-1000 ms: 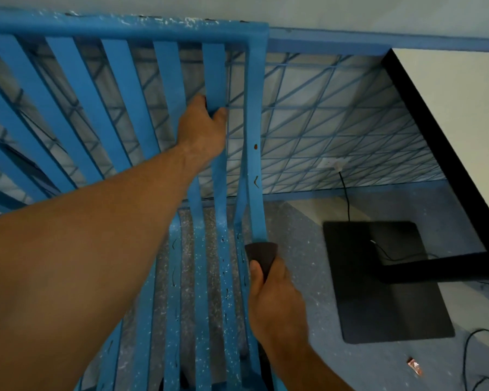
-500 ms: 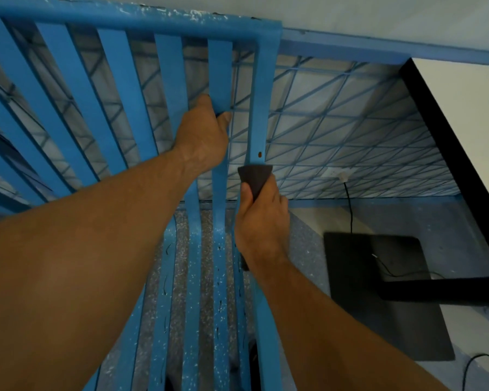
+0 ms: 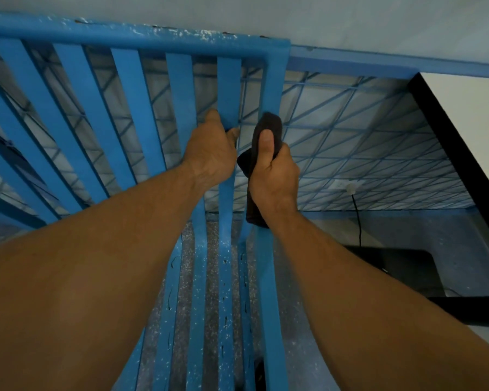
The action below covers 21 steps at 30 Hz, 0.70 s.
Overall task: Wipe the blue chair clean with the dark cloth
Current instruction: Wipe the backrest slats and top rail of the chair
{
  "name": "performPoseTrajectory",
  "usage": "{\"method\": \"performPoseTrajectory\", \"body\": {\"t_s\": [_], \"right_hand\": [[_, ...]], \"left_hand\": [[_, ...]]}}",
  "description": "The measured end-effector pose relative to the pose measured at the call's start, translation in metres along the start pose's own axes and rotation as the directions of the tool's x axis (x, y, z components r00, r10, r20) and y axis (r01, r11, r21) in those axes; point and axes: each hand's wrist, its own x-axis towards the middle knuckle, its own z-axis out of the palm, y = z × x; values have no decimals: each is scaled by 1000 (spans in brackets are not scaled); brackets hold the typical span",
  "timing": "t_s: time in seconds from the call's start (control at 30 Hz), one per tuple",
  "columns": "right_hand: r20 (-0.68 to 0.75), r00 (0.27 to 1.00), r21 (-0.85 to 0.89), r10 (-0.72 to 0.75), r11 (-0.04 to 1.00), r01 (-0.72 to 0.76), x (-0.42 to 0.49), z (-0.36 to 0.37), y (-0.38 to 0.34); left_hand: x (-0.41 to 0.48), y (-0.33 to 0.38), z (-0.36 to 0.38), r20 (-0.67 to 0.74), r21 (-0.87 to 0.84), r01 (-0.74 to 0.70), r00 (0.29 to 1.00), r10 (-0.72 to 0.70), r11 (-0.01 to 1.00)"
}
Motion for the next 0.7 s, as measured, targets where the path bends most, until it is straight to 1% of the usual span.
{"method": "performPoseTrajectory", "body": {"t_s": [0.13, 0.2, 0.27, 0.33, 0.37, 0.5, 0.6, 0.7], "right_hand": [[-29, 999, 0, -23, 1000, 23, -12, 0, 7], [19, 997, -11, -72, 997, 73, -31, -2, 23], [93, 992, -55, -87, 994, 93, -50, -5, 41], [151, 985, -87, -78, 992, 92, -66, -8, 52], [171, 982, -90, -78, 992, 94, -70, -9, 55], [177, 980, -56, -89, 993, 100, -64, -10, 52], [127, 986, -6, -106, 994, 107, -40, -6, 39], [66, 985, 18, -161, 987, 160, -9, 0, 17]], "left_hand": [[2, -1, -5, 36, 24, 1, 999, -2, 1000], [4, -2, -12, 88, -2, 2, 996, -2, 1000], [8, -1, -17, 118, -132, 14, 993, 2, 991], [12, 6, -19, 65, -263, 21, 998, -4, 964], [14, 10, -18, 28, -284, 18, 1000, -10, 959], [13, 17, -8, -47, -220, 6, 999, -17, 976], [11, 16, -8, -59, -184, -9, 998, -2, 983], [11, 17, -8, -68, -155, -15, 998, 5, 988]]}}
